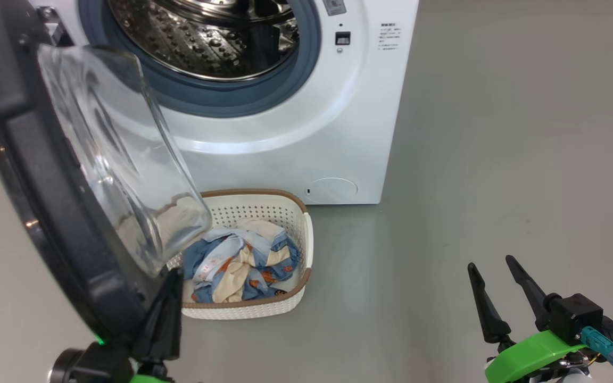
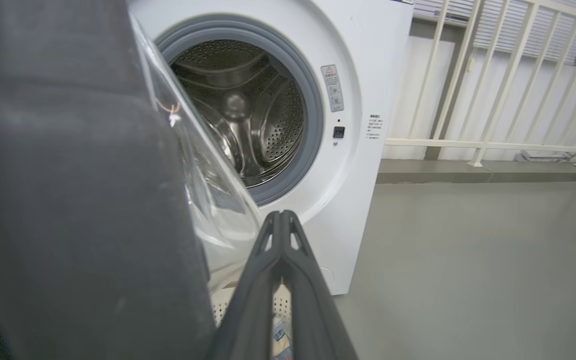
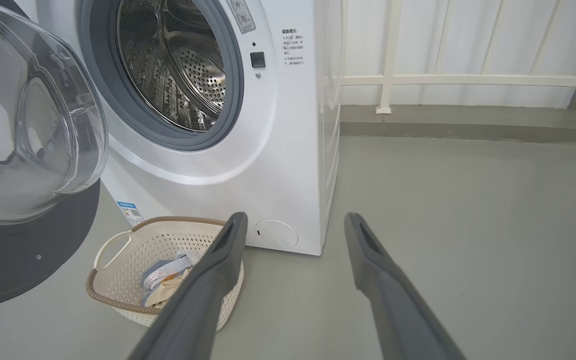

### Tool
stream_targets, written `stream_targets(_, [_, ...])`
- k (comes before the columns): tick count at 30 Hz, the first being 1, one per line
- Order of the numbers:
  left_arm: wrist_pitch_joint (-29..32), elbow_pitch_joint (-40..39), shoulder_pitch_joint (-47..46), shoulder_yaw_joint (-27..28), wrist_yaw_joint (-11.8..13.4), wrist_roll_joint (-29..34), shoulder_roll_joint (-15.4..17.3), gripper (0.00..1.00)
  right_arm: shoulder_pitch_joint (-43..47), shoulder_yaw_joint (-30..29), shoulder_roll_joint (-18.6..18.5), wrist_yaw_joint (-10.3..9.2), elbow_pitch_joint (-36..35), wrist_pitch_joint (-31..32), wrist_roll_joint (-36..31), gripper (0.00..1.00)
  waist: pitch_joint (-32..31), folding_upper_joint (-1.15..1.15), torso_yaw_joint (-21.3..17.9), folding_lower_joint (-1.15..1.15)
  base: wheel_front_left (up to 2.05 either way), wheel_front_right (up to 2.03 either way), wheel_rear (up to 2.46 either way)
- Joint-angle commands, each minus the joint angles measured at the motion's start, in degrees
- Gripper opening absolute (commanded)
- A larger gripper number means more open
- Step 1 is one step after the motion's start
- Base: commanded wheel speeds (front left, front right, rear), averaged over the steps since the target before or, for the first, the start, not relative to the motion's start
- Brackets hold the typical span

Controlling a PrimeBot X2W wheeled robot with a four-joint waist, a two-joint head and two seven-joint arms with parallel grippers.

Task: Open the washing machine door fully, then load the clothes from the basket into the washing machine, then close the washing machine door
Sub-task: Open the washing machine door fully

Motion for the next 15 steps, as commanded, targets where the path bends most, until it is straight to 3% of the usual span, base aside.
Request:
stream_targets(1, [-0.2,-1.0,-0.9,4.5,1.7,-0.1,1.7,0.00,-0.8,1.4,0.0,0.09,-1.2,-0.7,0.6,1.00,0.0,0.00,0.4,0.00,0.00,0.00,0.00])
stream_targets(15, [-0.2,-1.3,3.0,11.5,7.2,-1.6,1.7,0.00,-0.5,1.4,0.0,0.09,-0.9,-0.7,0.8,1.00,-0.8,0.00,4.1,0.00,0.00,0.00,0.00])
